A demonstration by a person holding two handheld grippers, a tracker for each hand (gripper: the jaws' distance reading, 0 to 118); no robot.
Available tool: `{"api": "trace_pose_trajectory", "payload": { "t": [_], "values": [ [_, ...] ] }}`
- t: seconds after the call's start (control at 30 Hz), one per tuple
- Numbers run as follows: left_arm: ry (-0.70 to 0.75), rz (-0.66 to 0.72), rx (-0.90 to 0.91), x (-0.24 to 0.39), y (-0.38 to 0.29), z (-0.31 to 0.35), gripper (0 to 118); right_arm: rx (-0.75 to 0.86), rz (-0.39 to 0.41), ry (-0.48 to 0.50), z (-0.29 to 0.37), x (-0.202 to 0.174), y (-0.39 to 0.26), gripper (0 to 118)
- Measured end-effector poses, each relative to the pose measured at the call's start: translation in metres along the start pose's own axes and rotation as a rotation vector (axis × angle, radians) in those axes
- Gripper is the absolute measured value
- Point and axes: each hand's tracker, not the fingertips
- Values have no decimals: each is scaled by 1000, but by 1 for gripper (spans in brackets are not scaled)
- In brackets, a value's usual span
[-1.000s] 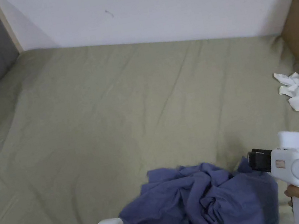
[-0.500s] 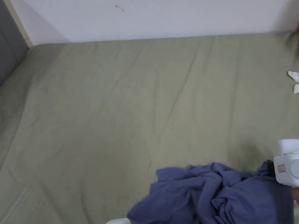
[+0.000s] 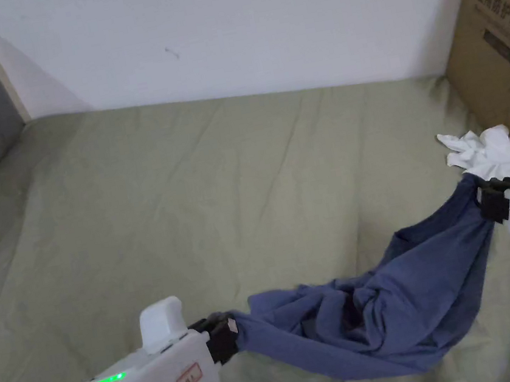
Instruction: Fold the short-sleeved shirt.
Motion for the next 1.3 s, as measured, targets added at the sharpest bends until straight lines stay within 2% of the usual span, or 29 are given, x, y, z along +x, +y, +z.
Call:
{"api": "trace_pose_trajectory", "payload": {
  "t": [0.17, 0.43, 0.53, 0.8, 1.03, 1.3],
  "values": [
    [-29, 6, 127, 3, 75, 7, 9, 118, -42, -14, 16, 17, 56, 8],
    [22, -81, 250, 16, 200, 7, 9, 211, -163, -45, 20, 22, 133, 8],
    [27, -98, 290, 27, 240, 9, 9, 239, -176, -47, 20, 15, 156, 8],
    [47, -146, 370, 49, 339, 1, 9, 289, -146, -89, 5, -3, 197, 8],
    [114, -231, 368, 38, 361, -30, 9, 263, -144, -91, -31, -15, 181, 8],
    [177, -251, 212, -16, 293, -85, 9, 147, -204, -67, -78, -22, 103, 8]
  ]
}}
